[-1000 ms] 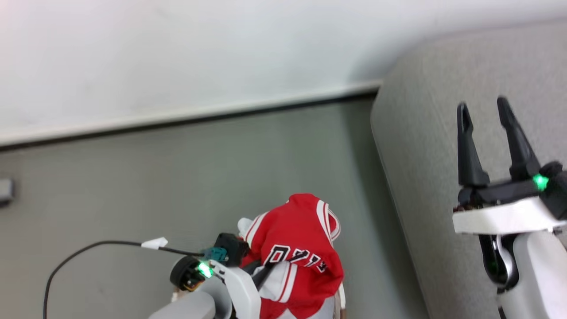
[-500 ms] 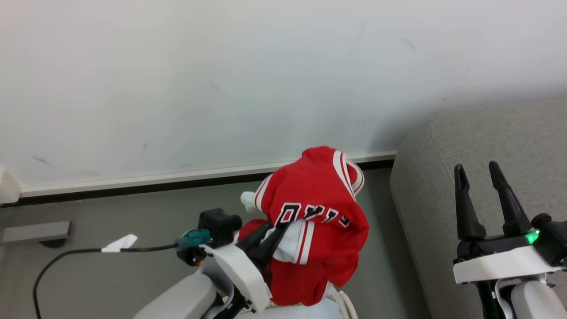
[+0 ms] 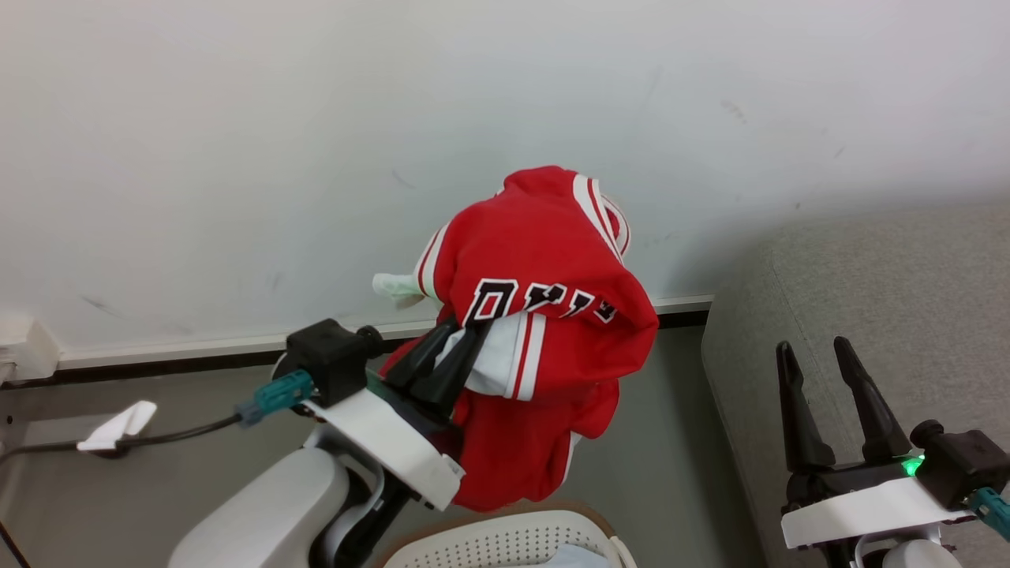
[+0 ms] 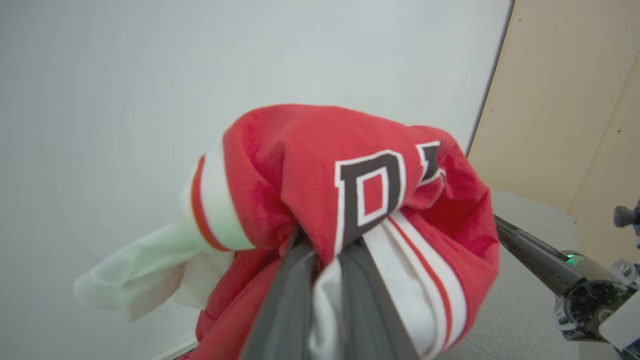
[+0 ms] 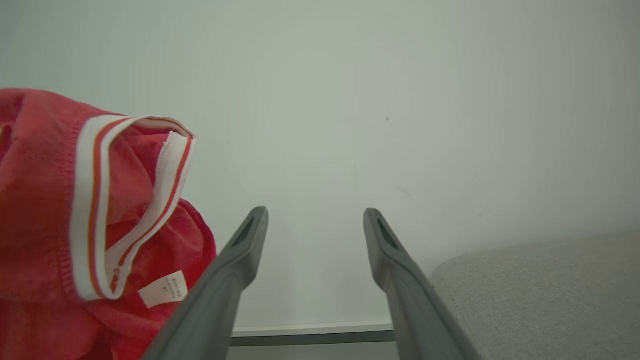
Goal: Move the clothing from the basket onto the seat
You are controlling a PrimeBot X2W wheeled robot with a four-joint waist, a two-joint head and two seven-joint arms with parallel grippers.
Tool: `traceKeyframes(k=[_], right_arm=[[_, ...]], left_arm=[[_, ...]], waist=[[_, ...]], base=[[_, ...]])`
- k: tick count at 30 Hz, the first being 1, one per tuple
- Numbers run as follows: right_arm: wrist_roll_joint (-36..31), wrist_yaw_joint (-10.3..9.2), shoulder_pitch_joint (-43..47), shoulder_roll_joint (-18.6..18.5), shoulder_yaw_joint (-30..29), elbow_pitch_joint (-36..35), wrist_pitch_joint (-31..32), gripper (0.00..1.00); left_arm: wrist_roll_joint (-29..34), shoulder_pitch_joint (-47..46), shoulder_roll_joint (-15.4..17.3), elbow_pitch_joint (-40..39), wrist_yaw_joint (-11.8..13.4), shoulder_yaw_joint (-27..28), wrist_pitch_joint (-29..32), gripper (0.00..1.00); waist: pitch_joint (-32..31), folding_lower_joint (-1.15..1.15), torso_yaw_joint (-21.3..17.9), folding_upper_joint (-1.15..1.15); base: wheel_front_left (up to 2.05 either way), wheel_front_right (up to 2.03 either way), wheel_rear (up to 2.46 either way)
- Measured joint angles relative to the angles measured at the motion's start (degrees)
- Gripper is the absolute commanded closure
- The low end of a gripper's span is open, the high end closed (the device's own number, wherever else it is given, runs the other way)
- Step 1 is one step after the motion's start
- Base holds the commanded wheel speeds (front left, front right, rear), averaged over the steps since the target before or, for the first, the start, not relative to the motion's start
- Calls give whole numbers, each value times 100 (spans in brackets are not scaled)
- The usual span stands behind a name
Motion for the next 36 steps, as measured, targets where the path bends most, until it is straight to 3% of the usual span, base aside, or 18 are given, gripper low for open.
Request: traceKeyframes(k=[13, 19, 23, 30, 36], right_arm=[[37, 0, 2, -59, 419, -84, 0, 0], [-57, 0, -16, -371, 1239, -748, -1, 0], [-174, 0, -22, -647, 1947, -731, -1, 0], [-234, 0, -474, -757, 3097, -356, -1, 0], [16, 0, -948, -603, 3504, 424, -1, 0]], left_arm=[[-45, 94, 170, -411, 214, 56, 100, 100], [-84, 124, 177, -342, 212, 54, 101, 100], [-104, 131, 157, -256, 187, 43, 100, 100], [-156, 130, 69, -56, 104, 9, 90, 100], [-156, 104, -145, 63, 11, -134, 81, 100]], waist=[[29, 0, -45, 0], [80, 1, -47, 0], [94, 1, -27, 0], [103, 1, 65, 0], [72, 1, 251, 0]], base=[[0, 0, 0], [0, 0, 0], [0, 0, 0], [0, 0, 0], [0, 0, 0]])
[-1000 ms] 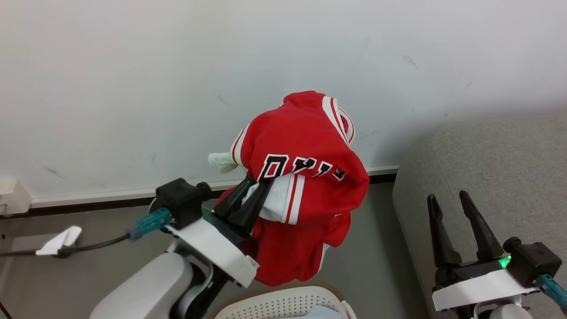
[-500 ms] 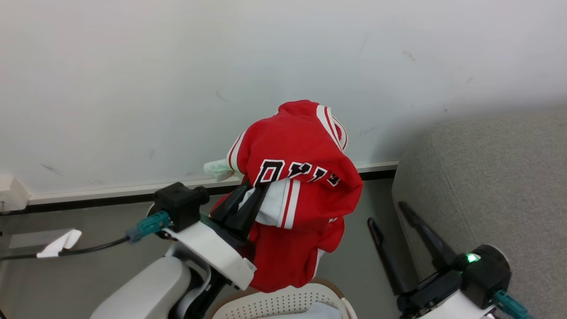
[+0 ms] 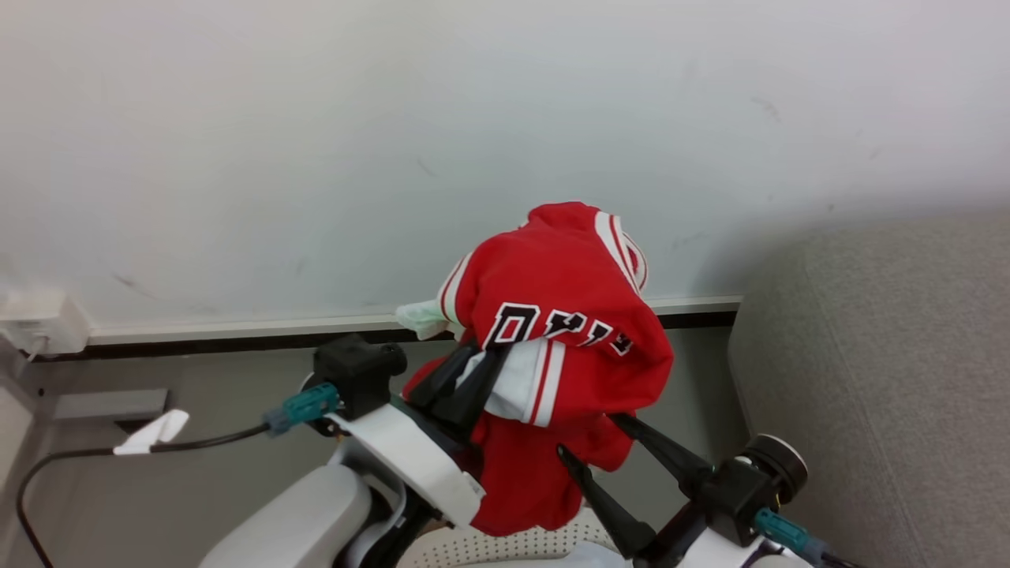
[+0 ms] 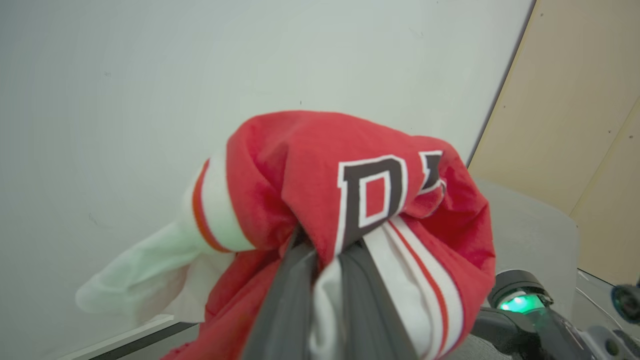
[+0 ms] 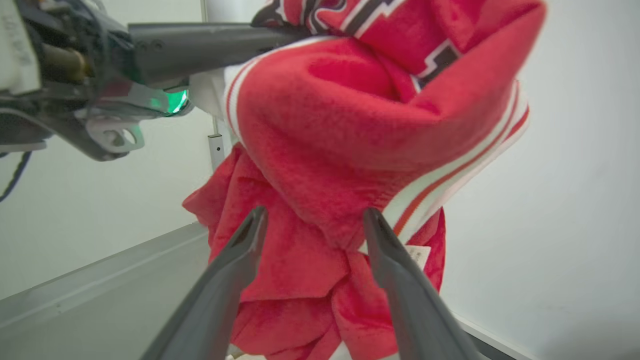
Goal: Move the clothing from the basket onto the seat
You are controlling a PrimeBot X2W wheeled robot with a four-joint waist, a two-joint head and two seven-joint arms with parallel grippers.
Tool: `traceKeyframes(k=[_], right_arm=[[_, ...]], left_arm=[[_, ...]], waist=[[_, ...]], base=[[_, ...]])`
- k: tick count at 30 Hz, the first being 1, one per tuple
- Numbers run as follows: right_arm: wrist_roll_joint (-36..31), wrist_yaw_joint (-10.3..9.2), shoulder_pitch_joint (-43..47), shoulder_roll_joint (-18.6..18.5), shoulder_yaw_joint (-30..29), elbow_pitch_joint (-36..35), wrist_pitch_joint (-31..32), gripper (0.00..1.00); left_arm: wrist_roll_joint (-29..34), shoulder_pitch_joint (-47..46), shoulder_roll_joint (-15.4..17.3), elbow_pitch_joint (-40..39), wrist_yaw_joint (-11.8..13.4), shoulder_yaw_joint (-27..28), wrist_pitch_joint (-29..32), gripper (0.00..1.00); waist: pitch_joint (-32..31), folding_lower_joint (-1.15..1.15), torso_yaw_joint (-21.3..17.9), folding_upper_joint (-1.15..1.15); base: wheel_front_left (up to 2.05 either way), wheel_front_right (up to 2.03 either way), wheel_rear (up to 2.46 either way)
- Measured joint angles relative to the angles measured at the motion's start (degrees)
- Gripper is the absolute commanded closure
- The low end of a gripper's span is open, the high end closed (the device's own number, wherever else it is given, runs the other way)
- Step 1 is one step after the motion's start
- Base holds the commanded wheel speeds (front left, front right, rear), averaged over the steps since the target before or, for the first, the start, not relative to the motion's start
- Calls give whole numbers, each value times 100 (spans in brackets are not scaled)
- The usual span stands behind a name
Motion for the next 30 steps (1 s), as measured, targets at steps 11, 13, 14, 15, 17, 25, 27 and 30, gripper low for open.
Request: traceKeyframes(k=[11, 13, 14, 15, 17, 25, 27, 30], right_arm=[[-8, 0, -417, 286, -41, 765, 1, 0], [-4, 0, -481, 308, 59, 868, 2, 0], [16, 0, -506, 325, 94, 932, 1, 0], [38, 0, -533, 341, 114, 975, 2, 0], [73, 0, -584, 377, 122, 1028, 3, 0], [93, 0, -632, 421, 26, 987, 3, 100], [96, 0, -624, 405, 11, 936, 4, 100], [122, 0, -567, 369, -79, 867, 4, 100]], left_arm=[[19, -36, -570, 261, -290, -544, 102, 100], [20, -40, -667, 327, -335, -623, 112, 100], [20, -43, -708, 361, -355, -660, 124, 100], [19, -43, -745, 398, -374, -700, 133, 100], [19, -44, -818, 470, -405, -750, 149, 100], [-13, -94, -921, 654, -498, -794, 142, 100], [-52, -108, -914, 686, -503, -764, 124, 100], [-81, -108, -875, 743, -469, -691, 103, 100]], waist=[[-86, 0, 581, 0], [-112, 0, 703, 0], [-125, 0, 762, 0], [-138, 0, 817, 0], [-160, 0, 917, 0], [-142, 0, 1097, 0], [-131, 0, 1095, 0], [-116, 0, 1053, 0]], base=[[0, 0, 0], [0, 0, 0], [0, 0, 0], [0, 0, 0], [0, 0, 0], [0, 0, 0], [0, 0, 0], [0, 0, 0]])
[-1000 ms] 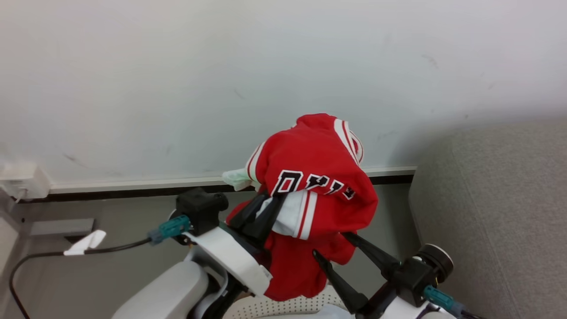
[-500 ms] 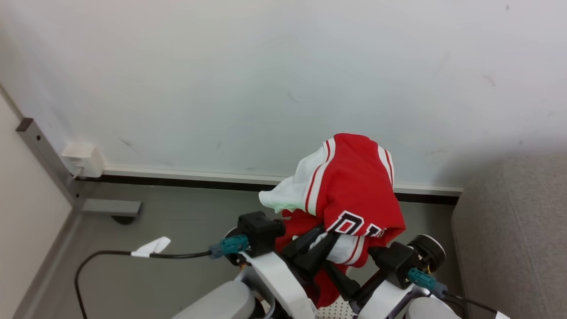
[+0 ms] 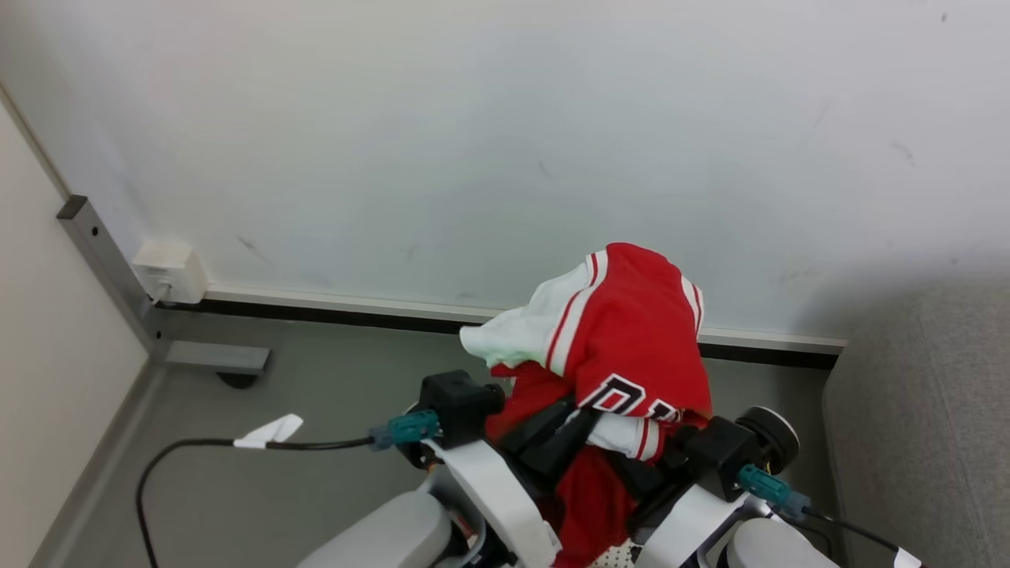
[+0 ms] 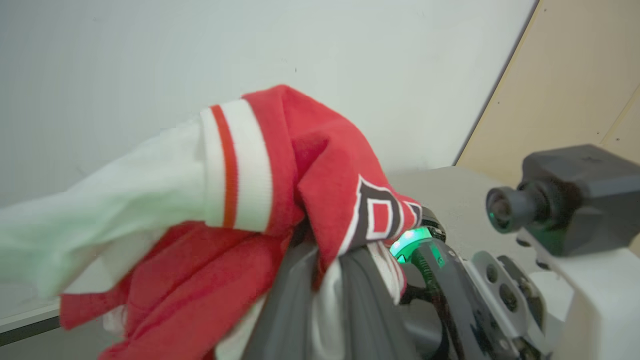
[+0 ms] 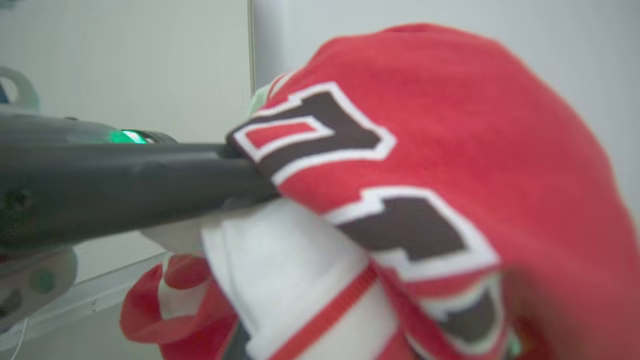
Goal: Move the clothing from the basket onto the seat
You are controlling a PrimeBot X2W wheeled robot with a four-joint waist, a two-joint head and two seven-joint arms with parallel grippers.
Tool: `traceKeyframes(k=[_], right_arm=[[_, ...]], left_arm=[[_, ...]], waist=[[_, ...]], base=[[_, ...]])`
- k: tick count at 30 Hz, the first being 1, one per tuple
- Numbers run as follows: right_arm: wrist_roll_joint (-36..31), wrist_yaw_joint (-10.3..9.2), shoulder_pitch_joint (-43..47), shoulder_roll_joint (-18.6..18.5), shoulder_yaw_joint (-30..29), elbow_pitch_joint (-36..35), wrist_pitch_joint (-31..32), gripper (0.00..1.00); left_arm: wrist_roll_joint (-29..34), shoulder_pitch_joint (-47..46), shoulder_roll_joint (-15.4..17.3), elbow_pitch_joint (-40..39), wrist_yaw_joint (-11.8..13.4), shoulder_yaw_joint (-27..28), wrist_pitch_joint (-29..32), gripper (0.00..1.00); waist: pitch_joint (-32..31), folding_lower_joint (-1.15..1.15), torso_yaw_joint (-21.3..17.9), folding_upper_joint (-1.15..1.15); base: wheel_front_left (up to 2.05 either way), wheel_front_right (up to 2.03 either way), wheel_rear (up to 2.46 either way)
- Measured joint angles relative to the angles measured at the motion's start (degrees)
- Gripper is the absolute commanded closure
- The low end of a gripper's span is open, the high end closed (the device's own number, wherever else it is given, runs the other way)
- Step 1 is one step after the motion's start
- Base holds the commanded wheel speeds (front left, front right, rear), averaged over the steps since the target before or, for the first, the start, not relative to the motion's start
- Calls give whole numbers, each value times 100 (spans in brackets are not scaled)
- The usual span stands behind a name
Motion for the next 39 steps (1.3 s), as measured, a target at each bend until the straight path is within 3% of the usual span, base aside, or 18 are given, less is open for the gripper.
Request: traceKeyframes(k=[12, 13, 14, 15, 28, 39], right_arm=[[-53, 5, 476, -259, -369, -488, 0, 100], [-85, 7, 509, -286, -422, -524, 1, 100], [-109, 8, 541, -312, -464, -564, 2, 100], [-135, 8, 575, -334, -520, -592, 2, 100], [-372, 4, 728, -603, -1173, -800, -1, 100], [-517, 3, 771, -704, -1673, -1059, -1, 100]], left_arm=[[-110, 82, 159, 237, 49, 196, -68, 100], [-113, 105, 157, 241, 51, 194, -73, 95], [-119, 125, 155, 233, 51, 193, -91, 58], [-119, 141, 157, 232, 68, 192, -99, 0], [46, 321, 399, -229, 274, 512, -214, 0], [627, 483, 502, -444, 242, 728, -246, 0]], waist=[[63, 0, -284, 0], [65, 0, -308, 0], [67, 0, -331, 0], [67, 0, -355, 0], [85, 0, -845, 0], [191, 0, -1630, 0]], base=[[0, 0, 0], [0, 0, 0], [0, 0, 0], [0, 0, 0], [0, 0, 0], [0, 0, 0]])
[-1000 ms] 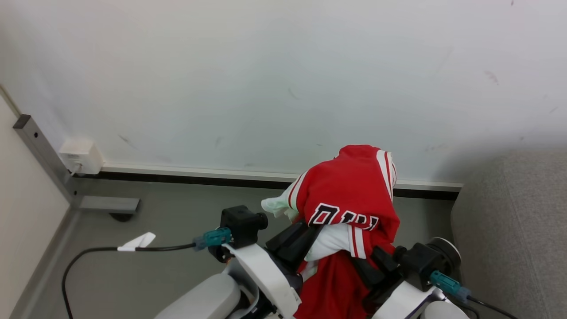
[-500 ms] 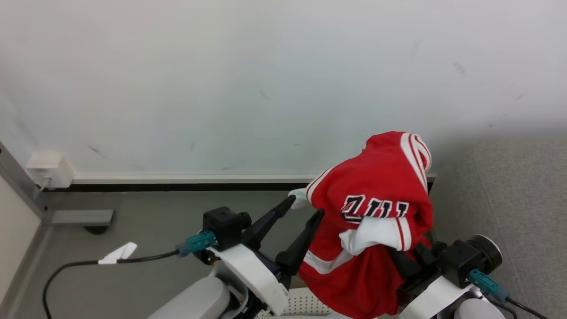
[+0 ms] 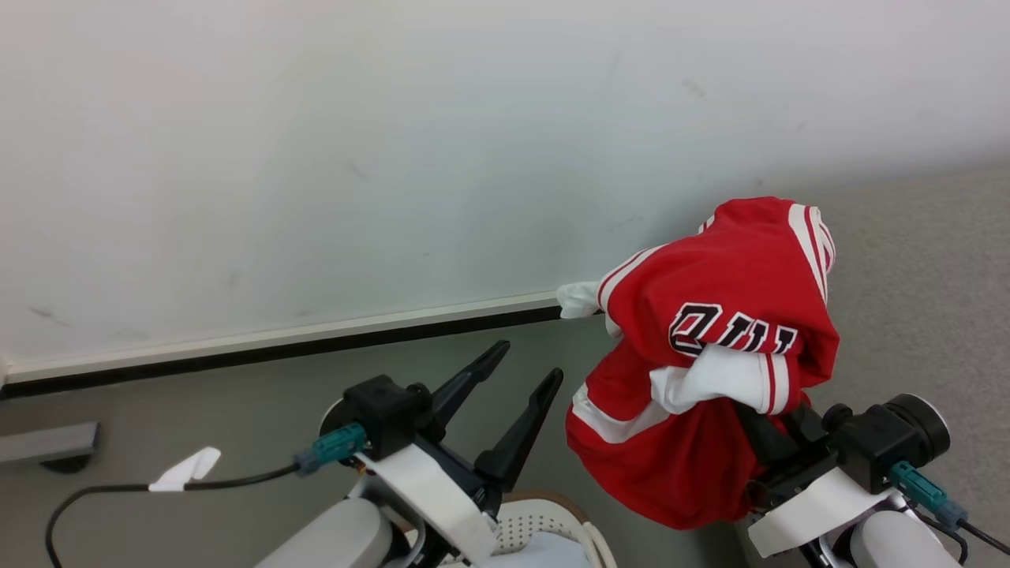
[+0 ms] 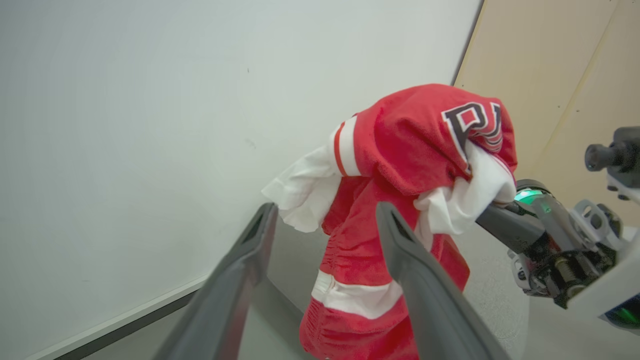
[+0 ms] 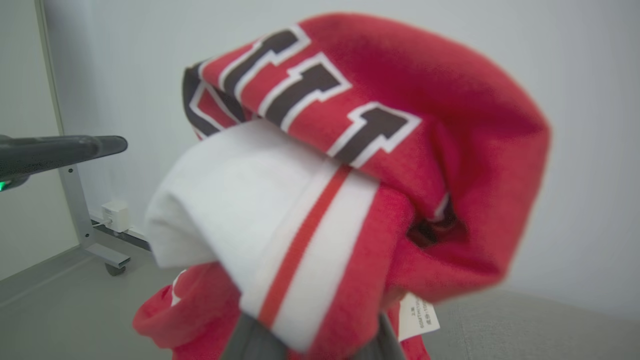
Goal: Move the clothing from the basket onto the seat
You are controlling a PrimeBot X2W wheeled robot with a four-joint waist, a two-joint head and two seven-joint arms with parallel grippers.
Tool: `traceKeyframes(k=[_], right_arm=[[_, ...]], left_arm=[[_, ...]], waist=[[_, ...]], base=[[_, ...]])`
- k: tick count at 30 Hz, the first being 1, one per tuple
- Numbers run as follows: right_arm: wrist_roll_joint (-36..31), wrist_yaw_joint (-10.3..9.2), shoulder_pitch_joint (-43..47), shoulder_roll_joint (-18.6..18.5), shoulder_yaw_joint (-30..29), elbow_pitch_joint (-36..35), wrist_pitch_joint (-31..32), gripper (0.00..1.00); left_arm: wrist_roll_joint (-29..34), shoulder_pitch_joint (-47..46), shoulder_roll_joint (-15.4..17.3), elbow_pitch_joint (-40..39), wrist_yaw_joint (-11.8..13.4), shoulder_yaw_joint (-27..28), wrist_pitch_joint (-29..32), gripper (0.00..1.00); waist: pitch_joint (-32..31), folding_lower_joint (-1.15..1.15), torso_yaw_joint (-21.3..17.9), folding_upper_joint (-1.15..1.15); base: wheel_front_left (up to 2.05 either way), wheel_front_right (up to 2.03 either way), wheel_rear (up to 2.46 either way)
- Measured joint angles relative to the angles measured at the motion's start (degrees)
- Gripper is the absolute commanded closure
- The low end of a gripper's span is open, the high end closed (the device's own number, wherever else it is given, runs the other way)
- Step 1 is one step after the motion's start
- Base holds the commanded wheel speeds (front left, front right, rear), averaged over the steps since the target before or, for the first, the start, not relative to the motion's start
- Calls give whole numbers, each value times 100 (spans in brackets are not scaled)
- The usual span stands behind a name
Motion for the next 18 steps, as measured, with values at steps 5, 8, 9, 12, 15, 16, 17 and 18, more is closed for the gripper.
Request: traceKeyframes(k=[5, 8, 9, 12, 15, 16, 17, 18], right_arm=[[-79, 0, 54, 3, -176, -138, 0, 100], [-94, 0, 82, 19, -276, -203, 0, 100], [-102, 0, 97, 21, -294, -215, 0, 100], [-146, 0, 151, 40, -381, -274, 0, 100], [-196, 0, 176, 66, -436, -331, 0, 100], [-198, 0, 183, 76, -456, -345, 0, 100], [-197, 0, 191, 88, -477, -358, 0, 100], [-197, 0, 205, 97, -485, -369, 0, 100]], left_arm=[[270, 137, 0, -54, -77, 120, -4, 0], [450, 148, 11, -59, -112, 176, -5, 0], [491, 154, 14, -58, -120, 185, -5, 0], [680, 162, 18, -64, -175, 218, -4, 0], [790, 176, 14, -42, -189, 261, -5, 0], [814, 183, 11, -32, -220, 267, -4, 0], [831, 193, 7, -16, -229, 268, -5, 0], [851, 199, 3, -5, -235, 272, -4, 0]], waist=[[95, 0, -437, 0], [165, 0, -707, 0], [190, 0, -799, 0], [262, 0, -1063, 0], [327, 0, -1314, 0], [347, 0, -1394, 0], [366, 0, -1473, 0], [384, 0, -1545, 0]], base=[[0, 0, 0], [0, 0, 0], [0, 0, 0], [0, 0, 0], [0, 0, 0], [0, 0, 0], [0, 0, 0], [0, 0, 0]])
